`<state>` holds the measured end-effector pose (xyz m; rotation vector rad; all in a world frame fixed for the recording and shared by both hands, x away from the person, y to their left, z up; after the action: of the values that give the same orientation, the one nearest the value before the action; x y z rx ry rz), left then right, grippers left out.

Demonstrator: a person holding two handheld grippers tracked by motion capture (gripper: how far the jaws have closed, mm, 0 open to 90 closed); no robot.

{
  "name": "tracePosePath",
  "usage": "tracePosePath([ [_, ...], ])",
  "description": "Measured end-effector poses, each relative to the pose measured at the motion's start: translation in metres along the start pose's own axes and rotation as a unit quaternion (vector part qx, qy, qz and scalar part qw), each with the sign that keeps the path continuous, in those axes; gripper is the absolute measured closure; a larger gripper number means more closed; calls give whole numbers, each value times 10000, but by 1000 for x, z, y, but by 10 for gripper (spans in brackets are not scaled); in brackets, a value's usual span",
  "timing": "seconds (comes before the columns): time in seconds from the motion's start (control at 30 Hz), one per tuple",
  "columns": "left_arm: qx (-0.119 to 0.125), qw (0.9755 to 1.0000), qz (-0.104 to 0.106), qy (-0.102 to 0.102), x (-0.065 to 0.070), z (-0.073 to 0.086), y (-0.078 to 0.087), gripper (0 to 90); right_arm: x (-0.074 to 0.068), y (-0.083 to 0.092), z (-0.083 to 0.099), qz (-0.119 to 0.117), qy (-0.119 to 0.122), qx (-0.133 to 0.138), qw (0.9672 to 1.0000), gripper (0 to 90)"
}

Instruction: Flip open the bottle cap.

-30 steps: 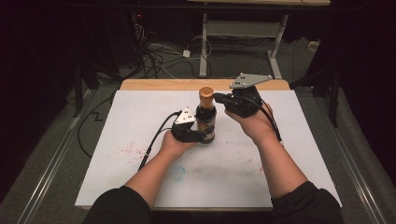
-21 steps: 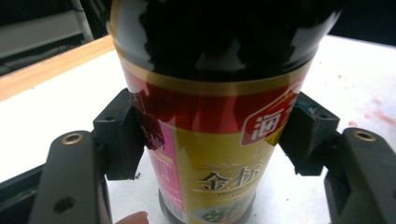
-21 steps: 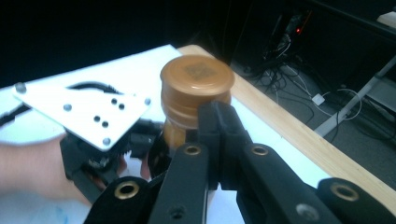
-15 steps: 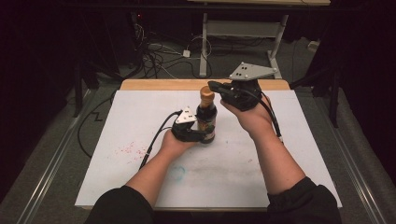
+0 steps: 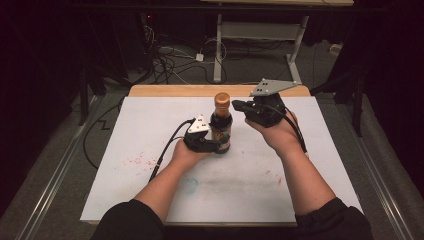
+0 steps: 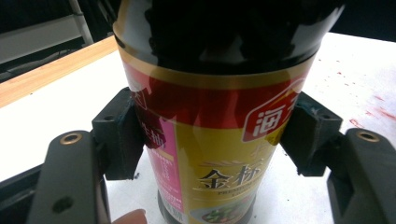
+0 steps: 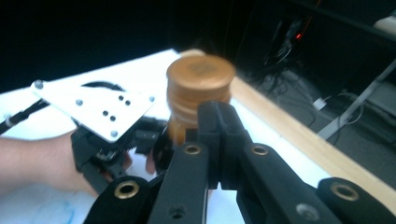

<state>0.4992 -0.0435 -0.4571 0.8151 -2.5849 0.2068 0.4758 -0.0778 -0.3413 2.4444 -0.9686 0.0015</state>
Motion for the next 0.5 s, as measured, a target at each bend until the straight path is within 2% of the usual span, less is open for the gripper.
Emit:
tracePosePath([
  [0.5,23,10000,-18,4,0,0,0,298,-4,-7,0,-100,193,-484,9986,900],
])
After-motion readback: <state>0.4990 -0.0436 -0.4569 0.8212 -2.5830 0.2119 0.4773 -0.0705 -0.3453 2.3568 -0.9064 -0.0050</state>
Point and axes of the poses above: each handheld gripper's, and its own axes: y roughly backward along the jaws, z roughly out of its underside, x roughly to its right, the point moved 10 cm from there along -y, roughly forward along the jaws, and after that the axes turned 3 degrees about z, right-handed, at the moved point
